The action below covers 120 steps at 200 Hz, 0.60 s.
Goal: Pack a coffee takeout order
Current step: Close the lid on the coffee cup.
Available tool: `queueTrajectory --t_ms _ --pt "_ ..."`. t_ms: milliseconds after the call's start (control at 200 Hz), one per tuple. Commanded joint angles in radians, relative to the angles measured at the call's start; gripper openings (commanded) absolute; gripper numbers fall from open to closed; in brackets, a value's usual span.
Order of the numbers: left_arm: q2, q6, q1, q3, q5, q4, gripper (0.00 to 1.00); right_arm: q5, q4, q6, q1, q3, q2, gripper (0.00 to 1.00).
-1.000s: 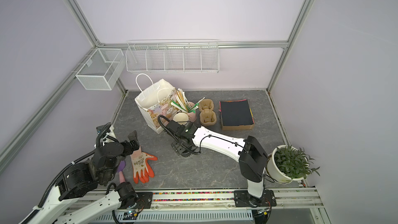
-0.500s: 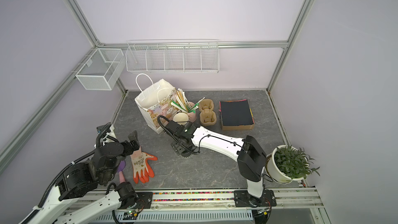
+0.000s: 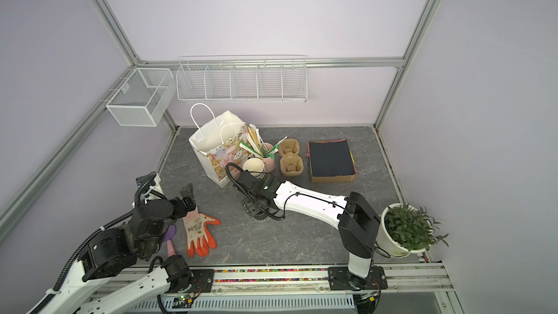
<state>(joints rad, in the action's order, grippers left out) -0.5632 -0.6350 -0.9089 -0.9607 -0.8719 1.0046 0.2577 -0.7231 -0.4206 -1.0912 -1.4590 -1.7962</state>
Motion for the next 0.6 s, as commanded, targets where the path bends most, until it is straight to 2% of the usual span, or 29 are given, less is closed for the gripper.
queueTrajectory --t_ms 0,195,595 --pt "-0.006 -0.001 0.003 0.01 -0.003 0.041 1.0 -0.088 -0.041 -0.059 -0.009 0.098 -0.101 0.77" --pt "-0.009 0.002 0.004 0.01 -0.003 0.04 1.0 -0.041 -0.071 -0.073 -0.013 0.081 -0.081 0.77" --pt "-0.012 0.003 0.003 0.009 -0.001 0.04 1.0 -0.052 -0.062 -0.069 -0.033 0.054 -0.002 0.81"
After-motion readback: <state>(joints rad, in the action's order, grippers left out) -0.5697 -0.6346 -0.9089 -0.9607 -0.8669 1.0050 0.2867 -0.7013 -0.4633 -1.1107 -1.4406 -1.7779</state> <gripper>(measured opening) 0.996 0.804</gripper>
